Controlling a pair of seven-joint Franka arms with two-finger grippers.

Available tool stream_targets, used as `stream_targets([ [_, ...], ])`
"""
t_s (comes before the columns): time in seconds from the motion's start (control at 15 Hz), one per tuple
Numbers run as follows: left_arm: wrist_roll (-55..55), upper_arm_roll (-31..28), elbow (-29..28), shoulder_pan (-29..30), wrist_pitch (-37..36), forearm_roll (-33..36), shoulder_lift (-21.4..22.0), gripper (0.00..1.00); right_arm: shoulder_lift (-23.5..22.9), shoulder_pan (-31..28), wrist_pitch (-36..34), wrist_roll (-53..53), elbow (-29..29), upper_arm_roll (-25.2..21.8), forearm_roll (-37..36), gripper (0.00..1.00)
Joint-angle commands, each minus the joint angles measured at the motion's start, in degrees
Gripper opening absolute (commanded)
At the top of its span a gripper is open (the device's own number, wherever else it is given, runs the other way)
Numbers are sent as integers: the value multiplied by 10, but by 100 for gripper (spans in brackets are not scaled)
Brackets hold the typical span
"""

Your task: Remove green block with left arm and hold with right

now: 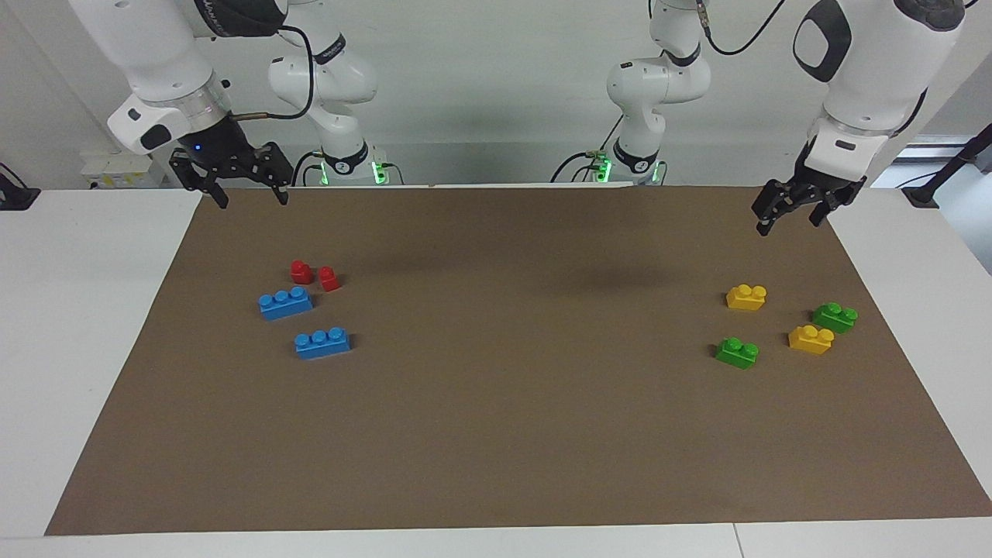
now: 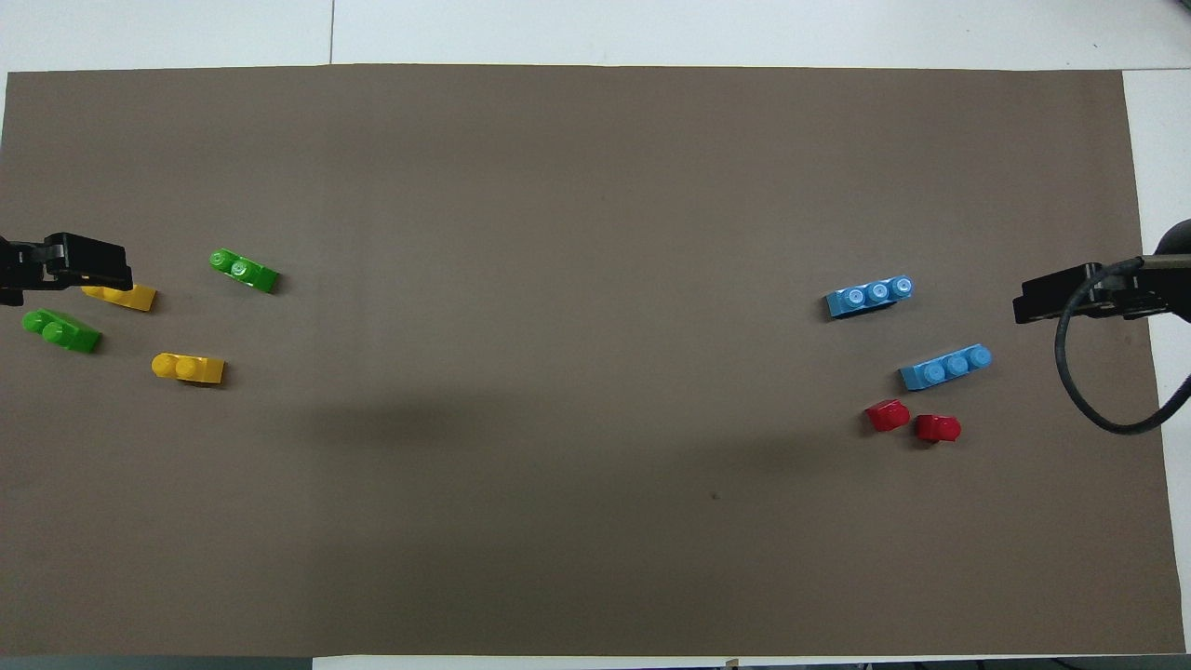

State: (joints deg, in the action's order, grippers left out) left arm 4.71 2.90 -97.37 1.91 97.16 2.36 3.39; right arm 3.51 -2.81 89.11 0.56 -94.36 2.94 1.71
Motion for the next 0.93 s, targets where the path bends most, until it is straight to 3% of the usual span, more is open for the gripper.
stream_targets([
  [0.0, -17, 3, -1, -3, -30, -12, 14, 100, 4, -2, 18, 16, -15, 2, -18, 100],
  [0.87, -36, 1, -2, -2, -43, -42, 27, 100, 4, -3, 11, 35, -16, 1, -27, 100],
])
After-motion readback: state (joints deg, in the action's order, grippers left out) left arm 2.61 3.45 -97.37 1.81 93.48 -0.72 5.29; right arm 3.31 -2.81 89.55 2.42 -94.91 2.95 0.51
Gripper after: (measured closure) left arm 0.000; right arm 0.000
